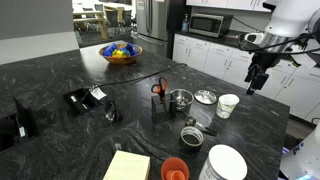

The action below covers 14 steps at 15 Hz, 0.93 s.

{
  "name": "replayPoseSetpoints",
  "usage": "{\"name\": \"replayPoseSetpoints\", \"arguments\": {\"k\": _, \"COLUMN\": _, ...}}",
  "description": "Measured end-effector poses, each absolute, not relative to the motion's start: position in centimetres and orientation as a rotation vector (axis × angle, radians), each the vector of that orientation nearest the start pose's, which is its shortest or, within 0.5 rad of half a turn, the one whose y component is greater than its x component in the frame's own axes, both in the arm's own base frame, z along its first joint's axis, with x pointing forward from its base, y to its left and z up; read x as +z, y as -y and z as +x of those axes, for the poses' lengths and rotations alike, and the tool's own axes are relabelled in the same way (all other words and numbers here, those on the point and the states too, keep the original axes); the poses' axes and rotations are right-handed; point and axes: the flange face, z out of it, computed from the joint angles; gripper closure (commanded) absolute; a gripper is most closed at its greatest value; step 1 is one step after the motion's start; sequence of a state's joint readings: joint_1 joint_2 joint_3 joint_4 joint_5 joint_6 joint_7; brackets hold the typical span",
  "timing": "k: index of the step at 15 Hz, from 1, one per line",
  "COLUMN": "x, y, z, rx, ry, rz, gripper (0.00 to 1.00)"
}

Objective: Pick up the silver lid from the table and put it on the silver pot.

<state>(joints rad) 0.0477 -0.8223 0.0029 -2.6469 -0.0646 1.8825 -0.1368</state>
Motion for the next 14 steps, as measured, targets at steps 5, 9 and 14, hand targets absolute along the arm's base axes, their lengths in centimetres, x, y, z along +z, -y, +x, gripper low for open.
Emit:
{"name": "replayPoseSetpoints", "arguments": {"k": 5, "x": 48.6, "y": -1.0, "z": 31.4, "rx": -0.071, "ry": 0.311, "rz": -3.19, "gripper": 0.0}}
{"name": "replayPoseSetpoints", "arguments": {"k": 9, "x": 46.8, "y": -0.9, "z": 33.7, "rx": 0.001, "ry": 0.216, "rz": -3.195, "gripper": 0.0}}
{"name": "replayPoseSetpoints", "arguments": {"k": 14, "x": 46.7, "y": 0.0, "z": 39.5, "rx": -0.054, "ry": 0.032, "rz": -3.194, "gripper": 0.0}}
